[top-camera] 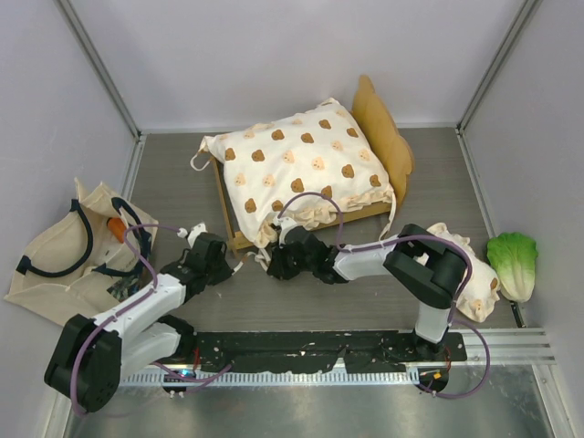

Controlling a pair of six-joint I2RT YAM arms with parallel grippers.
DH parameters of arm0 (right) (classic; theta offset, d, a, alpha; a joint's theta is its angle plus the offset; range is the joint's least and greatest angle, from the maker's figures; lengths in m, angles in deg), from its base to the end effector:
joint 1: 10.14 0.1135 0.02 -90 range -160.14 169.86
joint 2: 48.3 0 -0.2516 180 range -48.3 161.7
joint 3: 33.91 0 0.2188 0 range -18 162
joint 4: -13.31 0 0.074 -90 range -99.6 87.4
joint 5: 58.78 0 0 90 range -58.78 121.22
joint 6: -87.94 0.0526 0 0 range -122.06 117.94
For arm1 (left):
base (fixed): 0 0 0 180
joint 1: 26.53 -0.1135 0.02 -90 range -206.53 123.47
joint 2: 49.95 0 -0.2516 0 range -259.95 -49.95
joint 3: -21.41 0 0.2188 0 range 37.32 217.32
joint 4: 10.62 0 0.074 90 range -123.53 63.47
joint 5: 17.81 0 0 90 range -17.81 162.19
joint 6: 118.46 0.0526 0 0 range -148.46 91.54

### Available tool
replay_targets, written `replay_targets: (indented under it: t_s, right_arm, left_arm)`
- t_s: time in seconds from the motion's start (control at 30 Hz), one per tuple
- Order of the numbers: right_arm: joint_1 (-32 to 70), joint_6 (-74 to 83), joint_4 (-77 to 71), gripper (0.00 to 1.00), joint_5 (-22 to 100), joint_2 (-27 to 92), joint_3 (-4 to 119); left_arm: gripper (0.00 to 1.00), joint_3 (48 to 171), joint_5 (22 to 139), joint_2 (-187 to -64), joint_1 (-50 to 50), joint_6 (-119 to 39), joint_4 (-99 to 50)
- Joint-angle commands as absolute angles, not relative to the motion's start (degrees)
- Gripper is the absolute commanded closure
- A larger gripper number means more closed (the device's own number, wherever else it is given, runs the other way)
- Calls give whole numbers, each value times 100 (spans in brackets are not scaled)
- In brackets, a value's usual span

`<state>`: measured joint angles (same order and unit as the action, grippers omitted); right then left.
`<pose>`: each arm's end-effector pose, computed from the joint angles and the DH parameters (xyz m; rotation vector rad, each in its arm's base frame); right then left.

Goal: Set up the pet bed

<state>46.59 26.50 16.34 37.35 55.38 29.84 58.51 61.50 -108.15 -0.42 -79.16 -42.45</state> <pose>0.1864 0.2943 0.1417 -0.6399 2.2891 0.8979 0.1545 -0.0649 0.1483 -0.6095 2.4281 -0.3377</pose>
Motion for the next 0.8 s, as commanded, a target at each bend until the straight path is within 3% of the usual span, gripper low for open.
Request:
replay_targets:
  t_s: [0.0, 0.23, 0.77]
  right_arm:
    - [4620, 2878, 1874, 84, 3781, 5690, 3000]
    - [4602, 2949, 2069, 73, 3861, 5725, 2999]
    - [4602, 2458, 1850, 61, 4150, 5576, 2867]
  left_arm:
    - [100, 6149, 5920, -10647, -60, -7847, -4603]
    - [100, 6220, 5892, -10532, -60, -7750, -4727]
    - [100, 6264, 5971, -10664, -60, -7742, -4639]
